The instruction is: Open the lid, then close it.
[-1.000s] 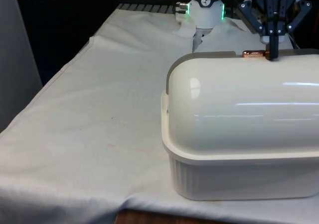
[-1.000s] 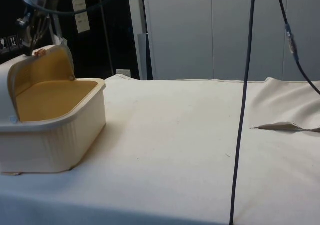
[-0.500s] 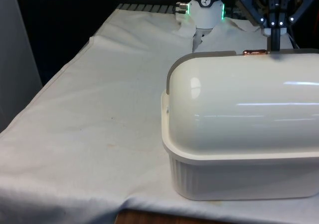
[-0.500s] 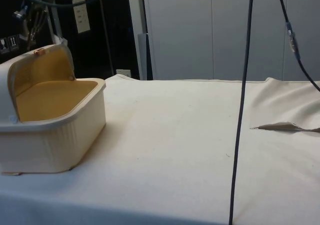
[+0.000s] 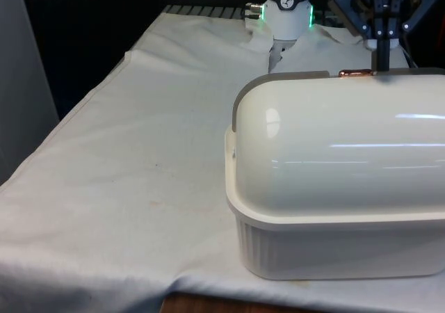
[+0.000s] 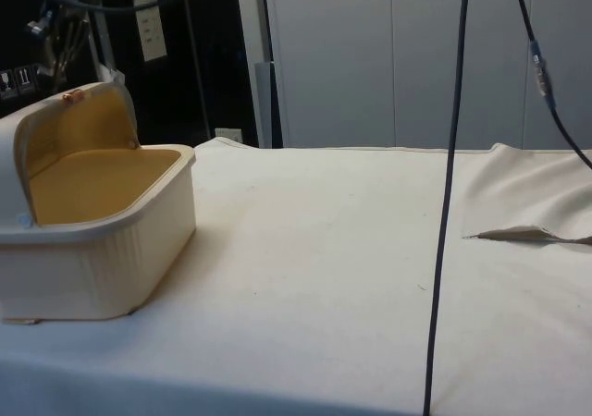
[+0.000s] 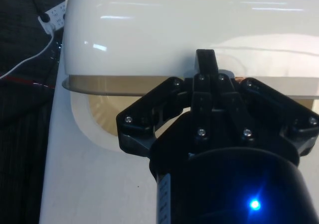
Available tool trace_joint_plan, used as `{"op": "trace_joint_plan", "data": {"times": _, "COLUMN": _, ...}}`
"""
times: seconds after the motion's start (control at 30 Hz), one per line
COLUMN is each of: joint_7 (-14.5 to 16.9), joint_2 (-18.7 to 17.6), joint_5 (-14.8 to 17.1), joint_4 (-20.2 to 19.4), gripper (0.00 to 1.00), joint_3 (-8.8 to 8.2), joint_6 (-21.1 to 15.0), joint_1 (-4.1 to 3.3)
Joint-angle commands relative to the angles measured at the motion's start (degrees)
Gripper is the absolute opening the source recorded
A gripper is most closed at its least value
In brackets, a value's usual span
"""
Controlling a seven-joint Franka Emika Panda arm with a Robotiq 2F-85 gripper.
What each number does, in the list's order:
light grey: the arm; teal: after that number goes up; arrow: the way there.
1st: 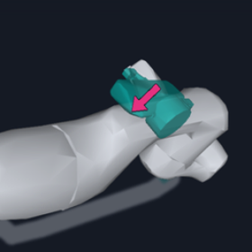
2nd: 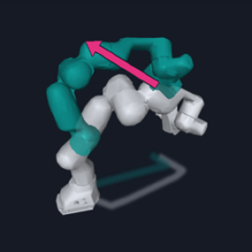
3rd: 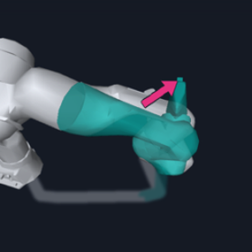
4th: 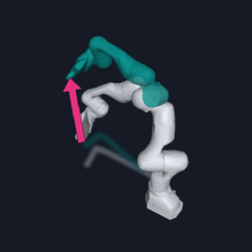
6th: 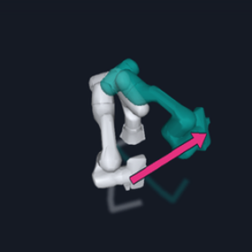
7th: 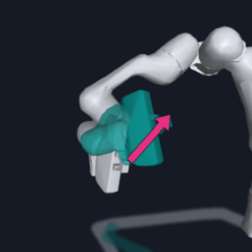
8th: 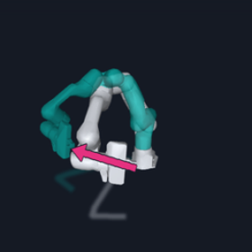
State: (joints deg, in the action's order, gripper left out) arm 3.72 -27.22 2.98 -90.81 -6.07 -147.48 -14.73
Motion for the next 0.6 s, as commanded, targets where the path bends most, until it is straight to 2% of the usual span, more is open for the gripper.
{"op": "trace_joint_plan", "data": {"times": 0.0, "joint_7": 0.06, "joint_2": -0.29, "joint_5": 0.06, "joint_4": 0.29, "gripper": 0.0, "joint_3": 0.0, "joint_6": 0.34, "joint_1": 0.06}}
{"op": "trace_joint_plan", "data": {"times": 0.37, "joint_7": 0.0, "joint_2": -0.57, "joint_5": 0.0, "joint_4": 0.0, "gripper": 0.0, "joint_3": 0.0, "joint_6": 0.0, "joint_1": 0.06}}
{"op": "trace_joint_plan", "data": {"times": 0.57, "joint_7": 0.0, "joint_2": -0.11, "joint_5": -0.29, "joint_4": 0.11, "gripper": 0.0, "joint_3": -0.29, "joint_6": 1.15, "joint_1": 0.0}}
